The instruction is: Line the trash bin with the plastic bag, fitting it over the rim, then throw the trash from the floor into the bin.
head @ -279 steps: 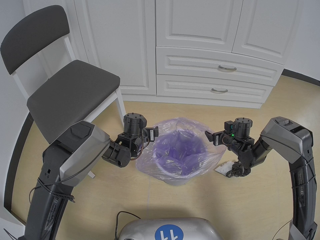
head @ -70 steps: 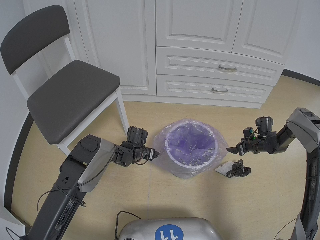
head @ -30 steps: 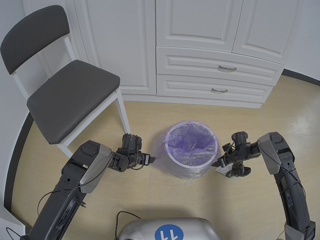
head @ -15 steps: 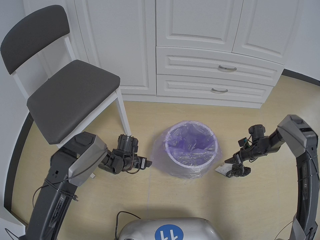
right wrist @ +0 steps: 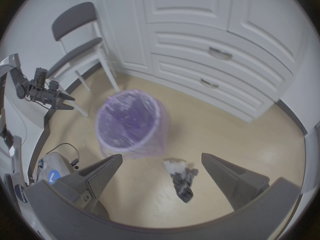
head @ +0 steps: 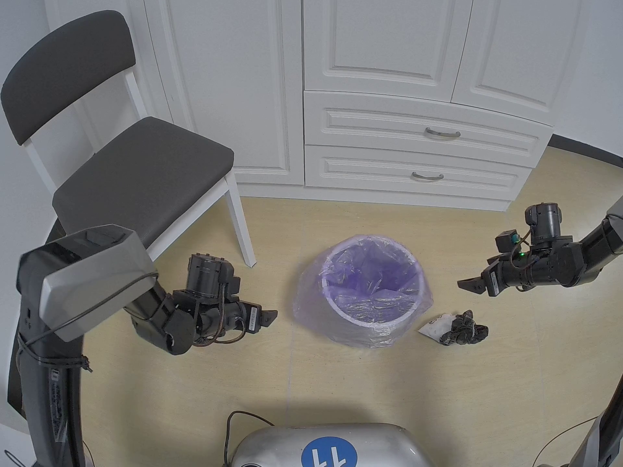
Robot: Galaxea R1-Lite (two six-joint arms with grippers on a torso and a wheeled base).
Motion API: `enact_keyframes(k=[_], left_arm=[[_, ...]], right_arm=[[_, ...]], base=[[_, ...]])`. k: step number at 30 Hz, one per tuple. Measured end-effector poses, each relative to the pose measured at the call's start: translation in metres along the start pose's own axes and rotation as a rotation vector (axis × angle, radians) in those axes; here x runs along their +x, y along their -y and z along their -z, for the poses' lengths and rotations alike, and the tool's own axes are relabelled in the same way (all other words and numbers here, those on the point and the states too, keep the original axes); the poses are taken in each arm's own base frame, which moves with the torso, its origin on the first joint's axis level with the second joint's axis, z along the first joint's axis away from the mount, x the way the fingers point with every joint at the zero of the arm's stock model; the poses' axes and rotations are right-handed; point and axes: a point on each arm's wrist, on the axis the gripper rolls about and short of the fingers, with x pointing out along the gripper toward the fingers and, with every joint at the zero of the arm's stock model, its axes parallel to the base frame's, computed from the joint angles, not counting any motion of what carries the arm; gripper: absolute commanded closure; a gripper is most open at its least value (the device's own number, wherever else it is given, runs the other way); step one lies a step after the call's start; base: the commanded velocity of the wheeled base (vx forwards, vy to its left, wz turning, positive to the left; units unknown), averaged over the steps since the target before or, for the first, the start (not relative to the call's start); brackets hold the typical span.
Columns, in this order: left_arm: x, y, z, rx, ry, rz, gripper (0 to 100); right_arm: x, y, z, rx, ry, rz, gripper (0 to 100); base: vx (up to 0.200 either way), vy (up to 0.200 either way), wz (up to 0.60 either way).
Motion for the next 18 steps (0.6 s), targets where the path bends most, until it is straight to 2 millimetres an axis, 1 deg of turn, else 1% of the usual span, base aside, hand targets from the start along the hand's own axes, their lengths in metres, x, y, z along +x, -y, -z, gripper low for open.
enact_keyframes(k=[4,6,9,13,18], left_arm=[[-0.027,0.001,-0.001,0.004,0.059,0.004,0],[-0.037,0.002,0.001,0.005,0.080,0.008,0],[-0.050,0.002,0.001,0.006,0.120,0.012,0],[-0.059,0.003,0.003,0.004,0.162,0.014,0],[-0.069,0.002,0.007,0.004,0.241,0.015,0]], right_arm=[[-0.005,-0.035,-0.022,-0.071,0.054,-0.068,0],[-0.002,-0.049,-0.030,-0.100,0.074,-0.099,0],[0.008,-0.070,-0.039,-0.137,0.092,-0.149,0],[0.027,-0.083,-0.045,-0.155,0.101,-0.195,0],[0.059,-0.087,-0.046,-0.142,0.117,-0.282,0]], base=[[0.000,0.000,0.00],[0.000,0.000,0.00],[0.000,0.000,0.00],[0.000,0.000,0.00],[0.000,0.000,0.00]])
